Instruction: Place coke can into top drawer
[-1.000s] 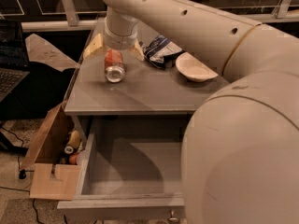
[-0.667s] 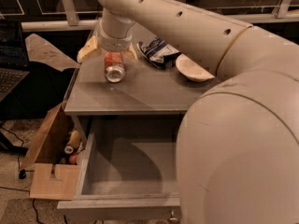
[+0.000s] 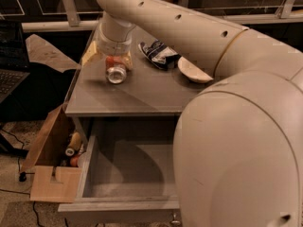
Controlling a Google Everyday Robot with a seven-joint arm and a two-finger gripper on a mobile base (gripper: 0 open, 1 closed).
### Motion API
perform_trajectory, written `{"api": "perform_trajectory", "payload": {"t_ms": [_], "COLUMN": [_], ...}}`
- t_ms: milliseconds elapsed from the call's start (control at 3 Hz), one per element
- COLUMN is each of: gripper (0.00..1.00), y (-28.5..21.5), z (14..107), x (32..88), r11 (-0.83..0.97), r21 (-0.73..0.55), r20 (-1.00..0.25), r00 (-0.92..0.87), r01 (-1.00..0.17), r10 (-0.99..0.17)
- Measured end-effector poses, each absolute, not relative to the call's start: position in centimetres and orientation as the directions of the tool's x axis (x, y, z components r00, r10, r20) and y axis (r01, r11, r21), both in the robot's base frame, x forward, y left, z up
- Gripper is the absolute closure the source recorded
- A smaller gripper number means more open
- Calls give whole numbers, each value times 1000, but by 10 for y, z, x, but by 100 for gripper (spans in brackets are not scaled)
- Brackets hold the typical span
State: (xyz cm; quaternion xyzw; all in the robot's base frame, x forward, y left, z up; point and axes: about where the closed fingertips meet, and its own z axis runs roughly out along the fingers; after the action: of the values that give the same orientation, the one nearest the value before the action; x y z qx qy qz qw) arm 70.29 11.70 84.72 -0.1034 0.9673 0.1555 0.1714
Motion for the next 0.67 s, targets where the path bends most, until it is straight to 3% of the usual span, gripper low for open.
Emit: {"api": "perform_trajectory", "payload": {"t_ms": [667], "gripper": [65], "y": [117], "z": [847], "x": [703], "r11": [930], "r21": [265], "r20": [-364], "r00": [-920], "r01": [-253], "r10": [-147]}}
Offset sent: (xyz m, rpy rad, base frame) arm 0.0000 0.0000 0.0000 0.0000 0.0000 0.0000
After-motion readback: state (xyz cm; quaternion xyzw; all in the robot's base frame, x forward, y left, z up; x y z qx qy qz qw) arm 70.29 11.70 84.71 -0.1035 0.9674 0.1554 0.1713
